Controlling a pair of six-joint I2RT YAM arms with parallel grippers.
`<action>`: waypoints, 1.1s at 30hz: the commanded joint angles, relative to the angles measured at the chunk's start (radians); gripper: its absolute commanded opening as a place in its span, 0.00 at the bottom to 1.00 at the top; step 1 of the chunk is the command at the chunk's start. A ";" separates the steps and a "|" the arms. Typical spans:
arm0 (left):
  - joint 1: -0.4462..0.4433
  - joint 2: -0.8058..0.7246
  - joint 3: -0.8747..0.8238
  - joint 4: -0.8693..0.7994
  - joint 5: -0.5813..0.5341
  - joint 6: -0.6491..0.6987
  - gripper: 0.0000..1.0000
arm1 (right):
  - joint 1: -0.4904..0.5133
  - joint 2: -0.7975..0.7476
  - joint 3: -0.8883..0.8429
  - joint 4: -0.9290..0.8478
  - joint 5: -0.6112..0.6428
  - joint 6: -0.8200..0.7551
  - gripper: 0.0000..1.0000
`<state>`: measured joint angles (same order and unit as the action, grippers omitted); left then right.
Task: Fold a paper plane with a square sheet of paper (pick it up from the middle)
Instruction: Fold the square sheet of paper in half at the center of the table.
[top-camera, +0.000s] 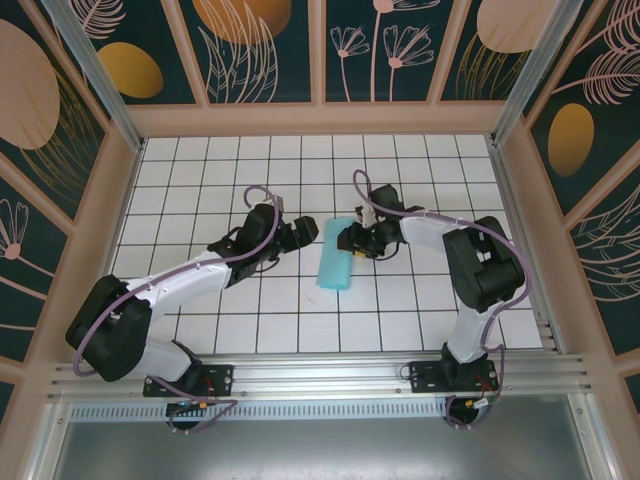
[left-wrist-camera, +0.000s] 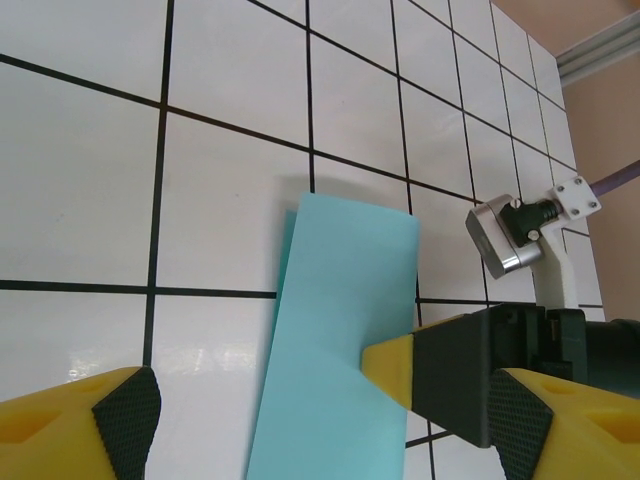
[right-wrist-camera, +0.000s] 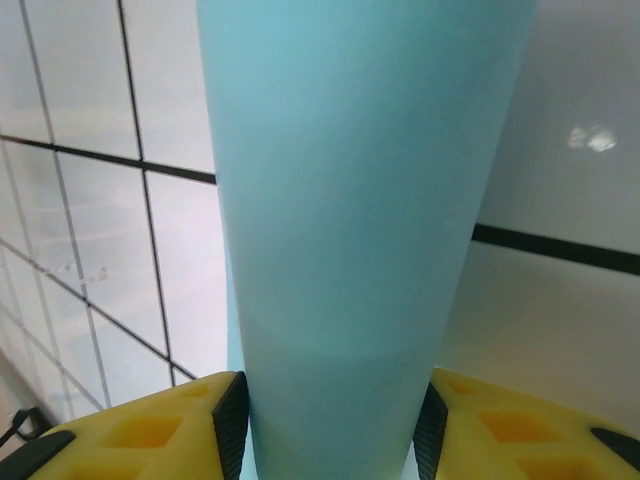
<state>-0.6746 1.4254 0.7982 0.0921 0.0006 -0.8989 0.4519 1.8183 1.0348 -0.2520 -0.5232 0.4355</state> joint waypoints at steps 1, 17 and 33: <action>-0.003 0.017 0.023 0.014 0.025 0.014 0.87 | 0.025 0.003 0.023 -0.055 0.129 0.026 0.51; -0.003 0.032 0.020 0.038 0.050 0.020 0.82 | 0.036 0.008 0.044 -0.078 0.111 -0.003 0.51; -0.003 0.052 0.042 0.038 0.071 0.038 0.81 | 0.019 0.059 0.077 -0.149 0.106 -0.095 0.52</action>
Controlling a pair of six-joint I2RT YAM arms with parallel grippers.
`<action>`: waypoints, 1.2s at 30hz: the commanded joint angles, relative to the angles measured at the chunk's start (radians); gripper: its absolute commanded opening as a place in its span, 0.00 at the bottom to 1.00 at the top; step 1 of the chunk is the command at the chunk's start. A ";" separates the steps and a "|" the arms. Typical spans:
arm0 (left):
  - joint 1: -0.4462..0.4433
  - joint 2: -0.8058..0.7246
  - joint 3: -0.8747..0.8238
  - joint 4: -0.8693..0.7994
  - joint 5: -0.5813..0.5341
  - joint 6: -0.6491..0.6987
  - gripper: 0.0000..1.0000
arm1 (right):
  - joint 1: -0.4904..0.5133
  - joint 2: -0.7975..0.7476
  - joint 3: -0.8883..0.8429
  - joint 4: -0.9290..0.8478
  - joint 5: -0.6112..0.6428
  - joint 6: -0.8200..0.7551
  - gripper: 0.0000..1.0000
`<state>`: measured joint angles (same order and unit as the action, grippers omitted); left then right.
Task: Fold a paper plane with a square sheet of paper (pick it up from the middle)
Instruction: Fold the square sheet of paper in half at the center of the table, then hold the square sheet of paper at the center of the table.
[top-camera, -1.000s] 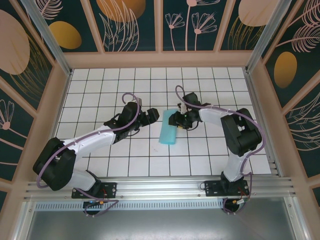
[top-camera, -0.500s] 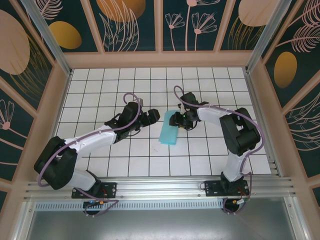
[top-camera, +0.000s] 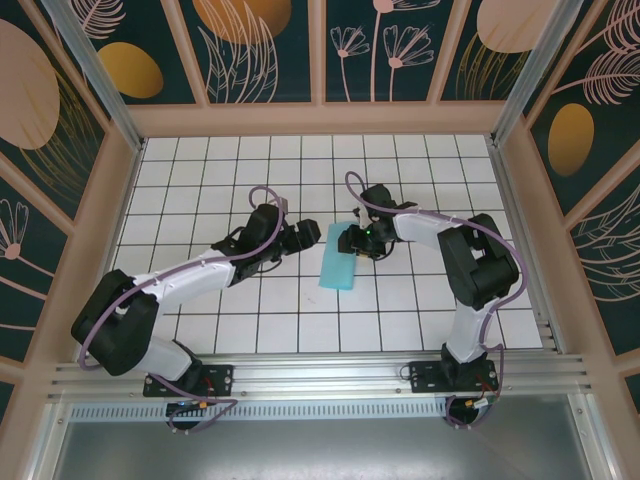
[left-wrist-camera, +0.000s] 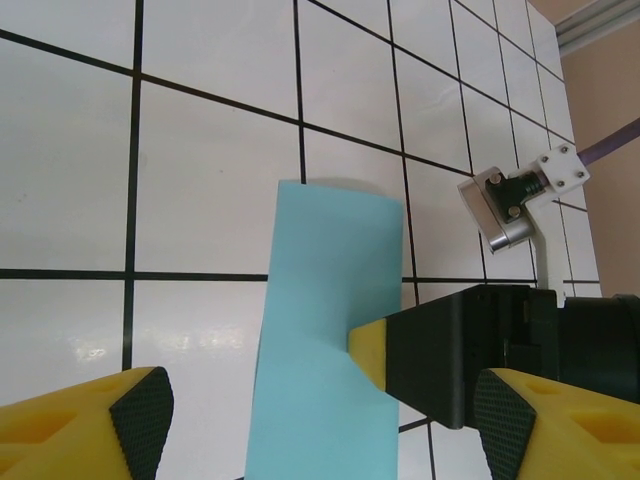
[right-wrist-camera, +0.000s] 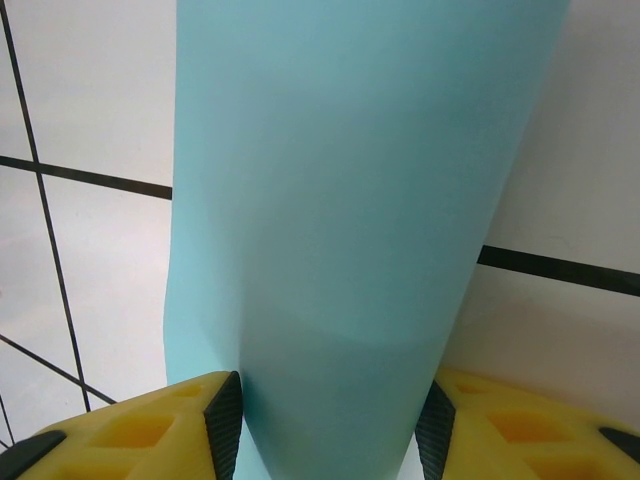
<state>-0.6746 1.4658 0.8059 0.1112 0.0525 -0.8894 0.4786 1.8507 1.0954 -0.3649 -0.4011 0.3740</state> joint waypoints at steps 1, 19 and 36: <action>-0.003 0.014 0.036 0.019 0.023 0.030 0.81 | -0.009 0.025 0.017 -0.038 -0.025 -0.040 0.52; -0.002 0.037 0.055 0.018 0.043 0.038 0.81 | -0.049 0.039 0.012 -0.062 -0.062 -0.099 0.51; -0.003 0.047 0.057 0.020 0.050 0.036 0.81 | -0.043 0.076 0.049 -0.108 -0.018 -0.112 0.58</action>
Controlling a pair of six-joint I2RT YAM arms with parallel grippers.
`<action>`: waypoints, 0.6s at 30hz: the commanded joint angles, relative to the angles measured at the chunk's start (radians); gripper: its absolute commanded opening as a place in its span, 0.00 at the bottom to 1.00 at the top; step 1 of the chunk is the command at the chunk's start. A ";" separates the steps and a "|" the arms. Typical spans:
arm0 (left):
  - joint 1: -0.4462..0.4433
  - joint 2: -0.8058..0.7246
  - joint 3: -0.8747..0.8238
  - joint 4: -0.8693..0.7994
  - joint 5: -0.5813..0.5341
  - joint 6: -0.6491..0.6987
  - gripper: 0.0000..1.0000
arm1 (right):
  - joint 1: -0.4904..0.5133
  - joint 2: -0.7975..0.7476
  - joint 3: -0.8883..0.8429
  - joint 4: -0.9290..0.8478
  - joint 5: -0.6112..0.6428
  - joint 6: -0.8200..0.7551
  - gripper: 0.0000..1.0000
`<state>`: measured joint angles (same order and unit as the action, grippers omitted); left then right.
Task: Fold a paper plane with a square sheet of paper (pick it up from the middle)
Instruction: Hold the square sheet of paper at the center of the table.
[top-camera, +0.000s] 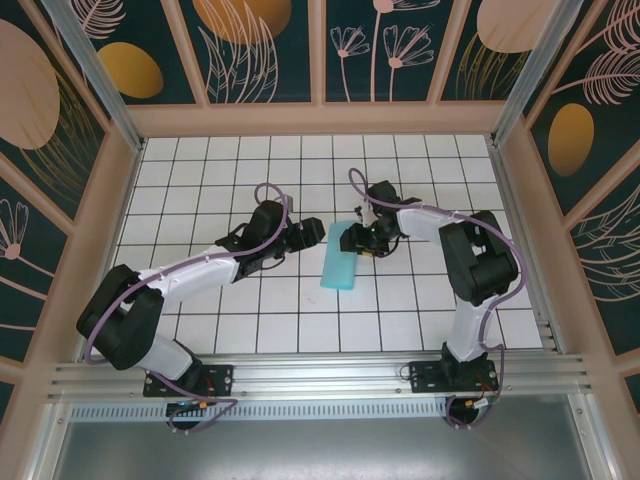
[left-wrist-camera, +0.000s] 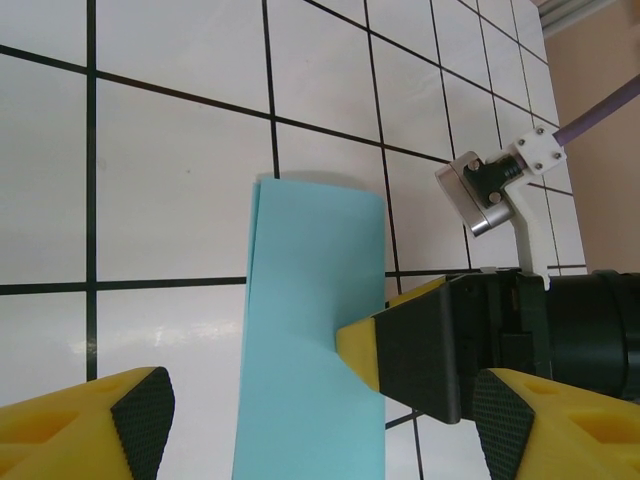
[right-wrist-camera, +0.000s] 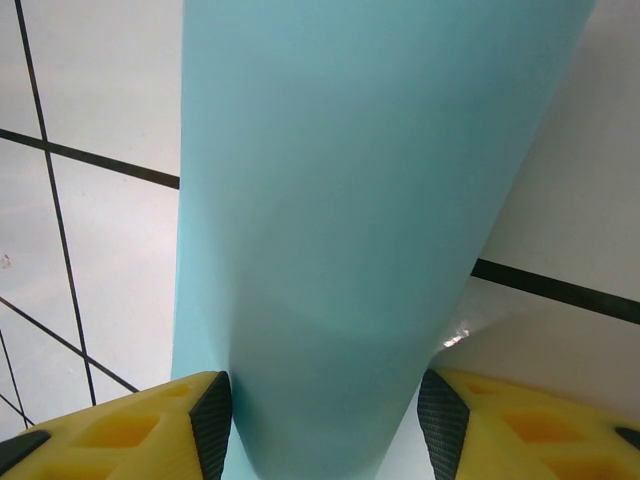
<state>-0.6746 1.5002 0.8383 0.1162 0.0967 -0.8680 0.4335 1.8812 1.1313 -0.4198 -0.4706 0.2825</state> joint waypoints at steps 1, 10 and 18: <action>-0.003 0.012 0.023 0.016 0.005 0.014 0.81 | 0.002 0.050 0.016 -0.060 0.058 -0.022 0.58; -0.003 0.017 0.028 0.020 0.010 0.013 0.81 | 0.010 0.077 0.033 -0.093 0.116 -0.015 0.57; -0.003 0.018 0.024 0.020 0.008 0.013 0.80 | 0.028 0.088 0.050 -0.114 0.153 -0.009 0.58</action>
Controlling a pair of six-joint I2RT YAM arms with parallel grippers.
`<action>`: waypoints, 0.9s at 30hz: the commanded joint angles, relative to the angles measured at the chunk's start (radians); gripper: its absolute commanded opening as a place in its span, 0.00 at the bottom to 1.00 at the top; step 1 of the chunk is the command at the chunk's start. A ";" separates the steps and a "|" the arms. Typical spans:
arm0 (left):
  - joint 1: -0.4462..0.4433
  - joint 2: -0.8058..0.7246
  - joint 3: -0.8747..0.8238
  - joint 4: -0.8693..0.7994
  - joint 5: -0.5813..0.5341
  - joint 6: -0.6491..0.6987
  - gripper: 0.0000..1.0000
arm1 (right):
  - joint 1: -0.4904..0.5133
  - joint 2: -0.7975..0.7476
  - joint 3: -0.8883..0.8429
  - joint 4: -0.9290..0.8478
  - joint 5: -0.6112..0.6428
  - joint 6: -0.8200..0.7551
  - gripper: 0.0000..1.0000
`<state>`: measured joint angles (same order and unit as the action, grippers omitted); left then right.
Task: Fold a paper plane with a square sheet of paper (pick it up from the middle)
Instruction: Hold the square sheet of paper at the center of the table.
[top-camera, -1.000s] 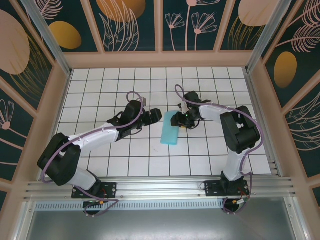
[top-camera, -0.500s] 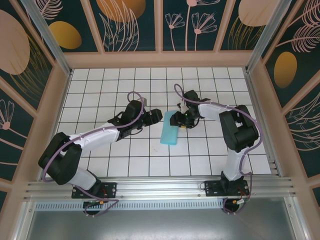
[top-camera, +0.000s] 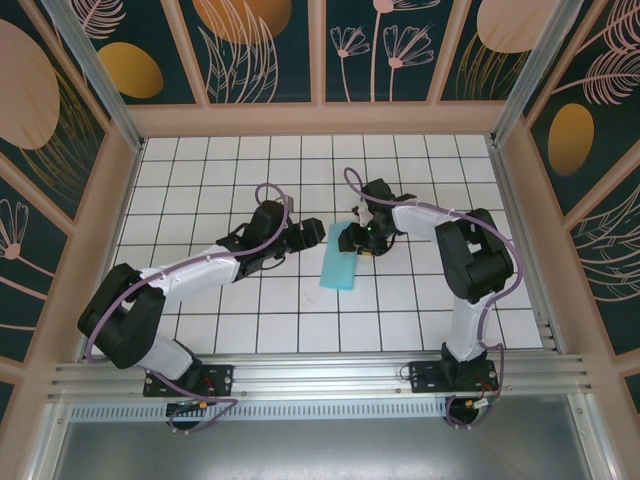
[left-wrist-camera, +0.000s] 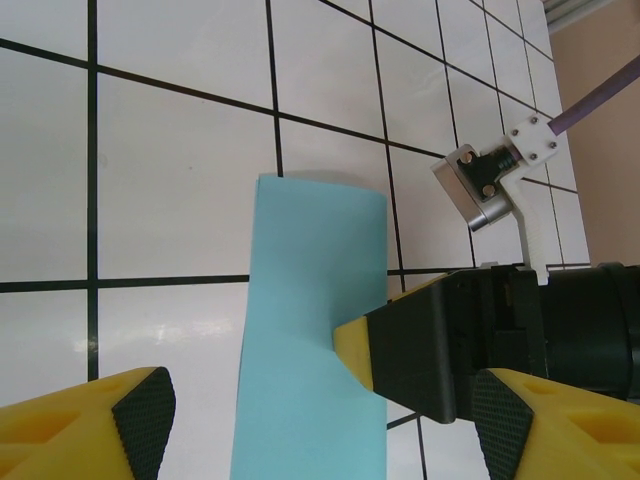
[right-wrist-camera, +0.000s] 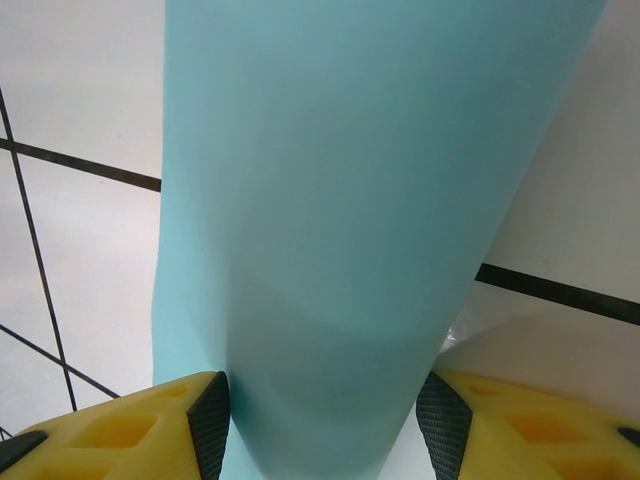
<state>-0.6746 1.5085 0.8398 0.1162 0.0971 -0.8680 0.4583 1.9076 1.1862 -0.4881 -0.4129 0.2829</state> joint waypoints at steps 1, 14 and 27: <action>-0.003 0.010 0.023 0.020 0.007 0.013 0.80 | 0.002 0.065 -0.004 -0.047 0.100 -0.010 0.58; -0.003 0.027 0.025 0.020 0.018 0.010 0.78 | 0.005 0.088 0.011 -0.084 0.137 -0.037 0.57; -0.003 0.050 0.034 0.023 0.033 0.016 0.76 | 0.006 0.104 0.025 -0.112 0.154 -0.077 0.55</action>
<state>-0.6746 1.5467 0.8459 0.1226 0.1127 -0.8680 0.4660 1.9343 1.2301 -0.5503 -0.3824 0.2398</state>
